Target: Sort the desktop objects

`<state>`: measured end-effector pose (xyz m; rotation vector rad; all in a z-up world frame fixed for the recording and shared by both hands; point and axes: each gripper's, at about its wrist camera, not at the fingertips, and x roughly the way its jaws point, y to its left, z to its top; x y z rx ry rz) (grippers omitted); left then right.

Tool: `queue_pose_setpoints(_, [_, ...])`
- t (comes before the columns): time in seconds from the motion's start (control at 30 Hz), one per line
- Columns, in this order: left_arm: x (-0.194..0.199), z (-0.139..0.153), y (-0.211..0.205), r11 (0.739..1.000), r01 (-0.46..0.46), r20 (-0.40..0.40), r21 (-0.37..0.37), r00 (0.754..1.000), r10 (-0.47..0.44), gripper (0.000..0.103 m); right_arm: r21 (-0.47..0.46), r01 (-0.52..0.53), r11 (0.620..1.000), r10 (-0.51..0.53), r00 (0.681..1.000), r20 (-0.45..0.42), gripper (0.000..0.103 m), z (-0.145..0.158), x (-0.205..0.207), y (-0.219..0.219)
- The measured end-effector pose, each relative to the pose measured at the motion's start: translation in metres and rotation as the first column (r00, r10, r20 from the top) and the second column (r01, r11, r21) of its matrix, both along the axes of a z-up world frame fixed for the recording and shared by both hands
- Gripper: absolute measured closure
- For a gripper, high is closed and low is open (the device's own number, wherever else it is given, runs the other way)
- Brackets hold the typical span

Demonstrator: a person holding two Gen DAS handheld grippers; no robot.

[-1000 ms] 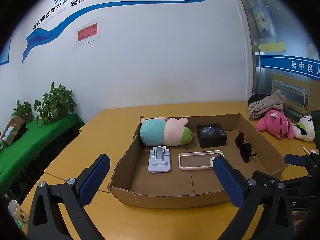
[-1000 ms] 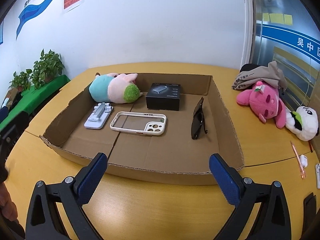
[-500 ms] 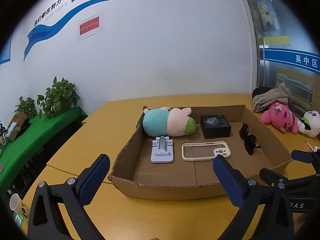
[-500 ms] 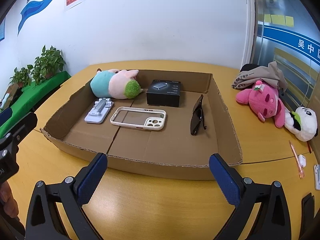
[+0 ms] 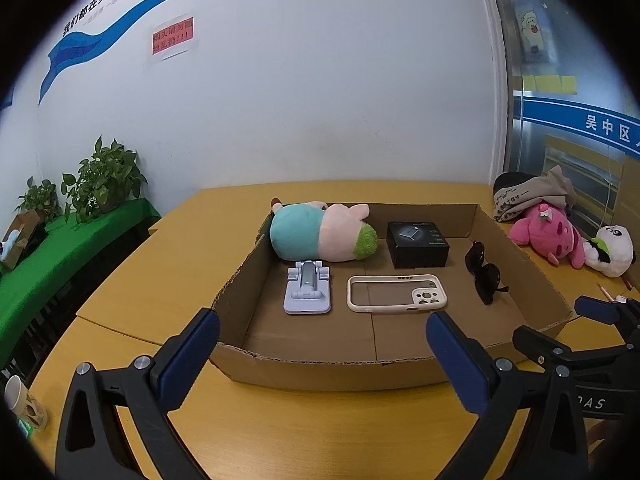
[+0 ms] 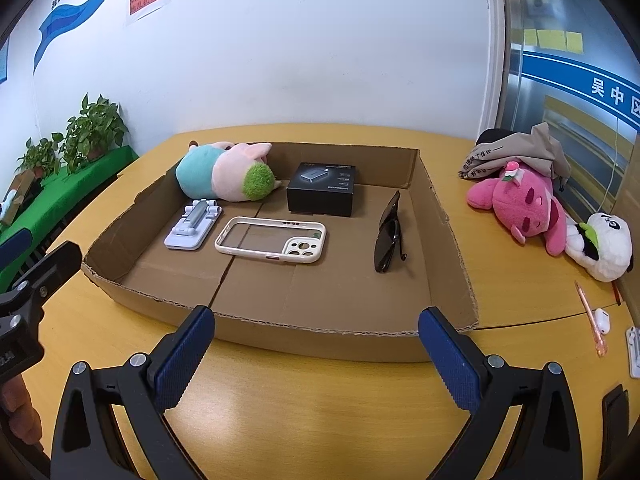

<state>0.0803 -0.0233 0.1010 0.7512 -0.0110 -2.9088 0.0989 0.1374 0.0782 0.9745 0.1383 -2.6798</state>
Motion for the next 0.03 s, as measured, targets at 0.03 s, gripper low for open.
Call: queue_pose_setpoints(0.03, [-0.0010, -0.0004, 0.0000, 1.000, -0.004, 0.004, -0.001, 1.000, 0.004, 0.000, -0.001, 0.000, 1.000, 0.000, 1.000, 0.001, 0.000, -0.0004, -0.0001, 0.0005])
